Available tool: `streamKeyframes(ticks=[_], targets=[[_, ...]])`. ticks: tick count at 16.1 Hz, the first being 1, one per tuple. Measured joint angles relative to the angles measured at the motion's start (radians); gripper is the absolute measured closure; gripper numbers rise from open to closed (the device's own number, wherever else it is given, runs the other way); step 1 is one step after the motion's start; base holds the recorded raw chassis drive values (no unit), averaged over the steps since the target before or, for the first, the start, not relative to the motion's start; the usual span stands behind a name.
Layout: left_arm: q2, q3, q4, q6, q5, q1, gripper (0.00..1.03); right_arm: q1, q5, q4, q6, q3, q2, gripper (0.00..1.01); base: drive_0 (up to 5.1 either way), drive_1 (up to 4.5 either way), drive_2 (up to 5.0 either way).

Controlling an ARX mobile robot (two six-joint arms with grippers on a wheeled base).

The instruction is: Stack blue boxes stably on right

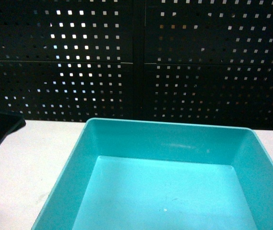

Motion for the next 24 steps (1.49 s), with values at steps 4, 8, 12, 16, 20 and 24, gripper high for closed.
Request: streamKeyframes(ticks=[4, 8, 12, 16, 20, 24], targets=[[0.062, 0.114, -0.153, -0.083, -0.039, -0.095, 0.05, 0.019, 0.072, 0.046, -0.06, 0.009, 0.114, 0.03, 0.0, 0.0, 0.0], [0.12, 0.098, -0.172, -0.153, -0.064, -0.169, 0.05, 0.04, 0.1, 0.102, -0.081, -0.033, 0.175, 0.03, 0.0, 0.0, 0.0], [0.208, 0.096, -0.164, -0.176, -0.087, -0.192, 0.05, 0.026, 0.093, 0.138, -0.114, -0.046, 0.259, 0.03, 0.0, 0.0, 0.0], [0.282, 0.116, -0.158, -0.189, -0.103, -0.208, 0.05, 0.004, 0.085, 0.188, -0.131, -0.065, 0.328, 0.03, 0.0, 0.0, 0.0], [0.334, 0.131, -0.153, -0.217, -0.128, -0.24, 0.05, 0.006, 0.081, 0.253, -0.135, -0.103, 0.397, 0.03, 0.0, 0.0, 0.0], [0.383, 0.124, -0.14, -0.286, -0.131, -0.245, 0.05, 0.005, 0.082, 0.307, -0.135, -0.122, 0.474, 0.03, 0.0, 0.0, 0.0]])
